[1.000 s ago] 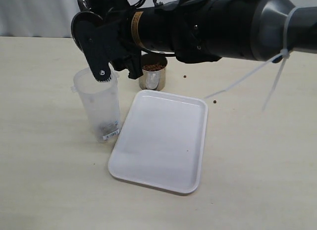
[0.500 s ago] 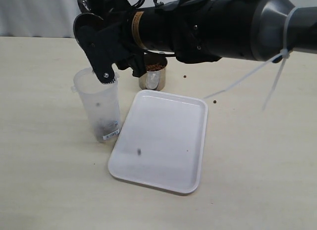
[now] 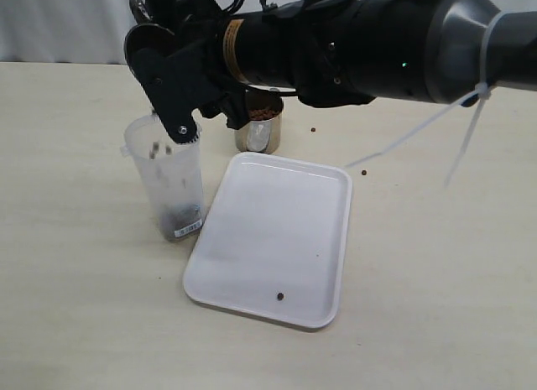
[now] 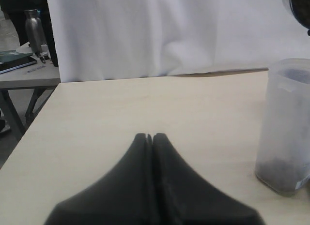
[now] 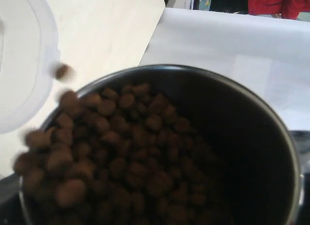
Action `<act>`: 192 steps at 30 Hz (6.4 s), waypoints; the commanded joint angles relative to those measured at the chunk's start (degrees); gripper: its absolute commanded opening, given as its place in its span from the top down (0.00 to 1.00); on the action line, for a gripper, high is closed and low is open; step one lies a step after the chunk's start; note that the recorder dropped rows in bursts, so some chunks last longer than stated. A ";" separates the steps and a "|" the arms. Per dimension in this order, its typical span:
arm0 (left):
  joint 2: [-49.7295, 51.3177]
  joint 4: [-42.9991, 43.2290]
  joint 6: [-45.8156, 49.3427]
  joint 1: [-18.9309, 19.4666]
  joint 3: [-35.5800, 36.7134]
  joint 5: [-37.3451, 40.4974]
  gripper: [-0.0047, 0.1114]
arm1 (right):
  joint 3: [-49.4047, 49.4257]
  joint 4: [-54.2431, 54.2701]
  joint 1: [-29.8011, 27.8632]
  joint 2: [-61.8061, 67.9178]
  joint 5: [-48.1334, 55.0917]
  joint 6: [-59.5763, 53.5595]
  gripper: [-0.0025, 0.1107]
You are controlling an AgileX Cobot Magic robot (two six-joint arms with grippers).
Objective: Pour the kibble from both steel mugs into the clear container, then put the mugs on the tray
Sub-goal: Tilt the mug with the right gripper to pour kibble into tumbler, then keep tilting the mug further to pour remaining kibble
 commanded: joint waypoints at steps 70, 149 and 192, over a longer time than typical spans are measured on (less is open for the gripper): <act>0.28 -0.08 -0.13 0.09 -0.34 -0.66 0.96 | -2.93 -0.20 0.70 1.81 1.24 -8.09 0.93; 0.28 -0.08 -0.13 0.09 -0.34 -0.66 0.96 | -0.92 -10.55 2.72 1.69 5.96 -8.07 0.93; 0.28 -0.09 -0.13 0.09 -0.34 -0.66 0.96 | -0.92 -10.55 4.74 1.69 10.01 -10.81 0.93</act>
